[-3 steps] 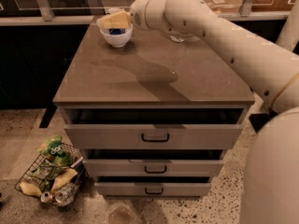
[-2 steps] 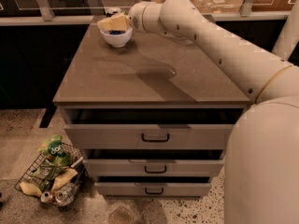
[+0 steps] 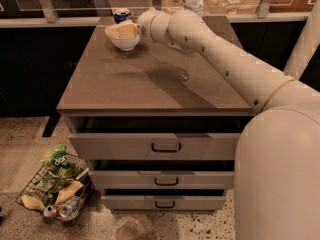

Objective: Pick pepsi can from white bowl and place on counter

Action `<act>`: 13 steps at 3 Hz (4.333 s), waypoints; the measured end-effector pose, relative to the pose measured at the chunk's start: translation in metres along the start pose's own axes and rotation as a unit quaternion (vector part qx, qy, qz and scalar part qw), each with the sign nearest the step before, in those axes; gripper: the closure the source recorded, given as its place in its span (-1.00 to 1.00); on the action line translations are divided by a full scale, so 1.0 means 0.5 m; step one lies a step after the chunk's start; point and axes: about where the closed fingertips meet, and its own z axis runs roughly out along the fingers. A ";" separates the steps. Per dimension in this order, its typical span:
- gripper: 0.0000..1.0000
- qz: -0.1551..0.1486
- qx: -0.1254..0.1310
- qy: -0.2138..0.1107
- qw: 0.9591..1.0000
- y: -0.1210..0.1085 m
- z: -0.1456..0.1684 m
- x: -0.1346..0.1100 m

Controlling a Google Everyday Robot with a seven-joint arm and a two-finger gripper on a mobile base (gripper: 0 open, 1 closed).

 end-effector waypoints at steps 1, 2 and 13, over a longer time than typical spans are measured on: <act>-1.00 0.012 -0.002 -0.003 1.000 0.000 0.013 0.004; -1.00 0.025 -0.005 -0.022 0.999 -0.010 0.048 0.007; 1.00 -0.007 0.012 -0.069 0.998 -0.051 0.004 -0.114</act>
Offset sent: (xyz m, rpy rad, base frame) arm 0.0465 0.0144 -0.0048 0.1346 -0.0148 -0.0023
